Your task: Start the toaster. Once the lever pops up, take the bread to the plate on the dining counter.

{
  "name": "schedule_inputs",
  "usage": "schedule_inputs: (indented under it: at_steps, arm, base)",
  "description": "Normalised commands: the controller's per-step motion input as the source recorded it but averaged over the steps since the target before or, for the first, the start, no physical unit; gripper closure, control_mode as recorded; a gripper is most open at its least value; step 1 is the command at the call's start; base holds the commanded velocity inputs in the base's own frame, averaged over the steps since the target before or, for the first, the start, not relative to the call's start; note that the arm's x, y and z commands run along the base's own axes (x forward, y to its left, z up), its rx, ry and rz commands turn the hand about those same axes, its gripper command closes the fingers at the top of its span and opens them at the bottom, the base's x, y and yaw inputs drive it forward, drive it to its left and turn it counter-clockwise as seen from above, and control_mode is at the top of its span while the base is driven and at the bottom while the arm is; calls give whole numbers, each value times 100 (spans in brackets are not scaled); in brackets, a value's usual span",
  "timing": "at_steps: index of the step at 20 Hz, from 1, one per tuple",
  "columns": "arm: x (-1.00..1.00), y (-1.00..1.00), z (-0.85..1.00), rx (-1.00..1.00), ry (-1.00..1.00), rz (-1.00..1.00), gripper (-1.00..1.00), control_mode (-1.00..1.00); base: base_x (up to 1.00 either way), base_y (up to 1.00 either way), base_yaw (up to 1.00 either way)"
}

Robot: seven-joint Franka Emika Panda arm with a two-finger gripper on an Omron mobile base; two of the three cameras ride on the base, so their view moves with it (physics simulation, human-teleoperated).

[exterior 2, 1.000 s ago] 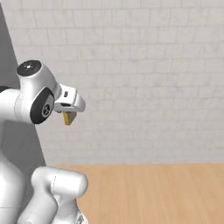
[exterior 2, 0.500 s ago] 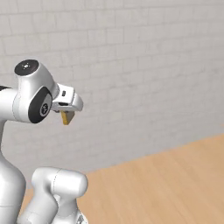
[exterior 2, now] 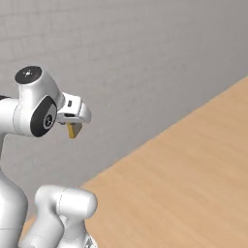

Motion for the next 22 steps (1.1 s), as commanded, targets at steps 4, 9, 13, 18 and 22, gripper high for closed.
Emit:
schedule_inputs:
  at_steps: [4,9,13,18,22]
  arm:
    - [0,0,0,0,0,0,100,100]
    - [0,0,0,0,0,0,100,100]
    - [0,0,0,0,0,0,100,100]
    - [0,0,0,0,0,0,100,100]
    - [0,0,0,0,0,0,100,100]
  base:
    - [43,0,-69]
    - [42,0,-70]
    - [46,0,-68]
    - [56,5,-62]
    - [68,32,-45]
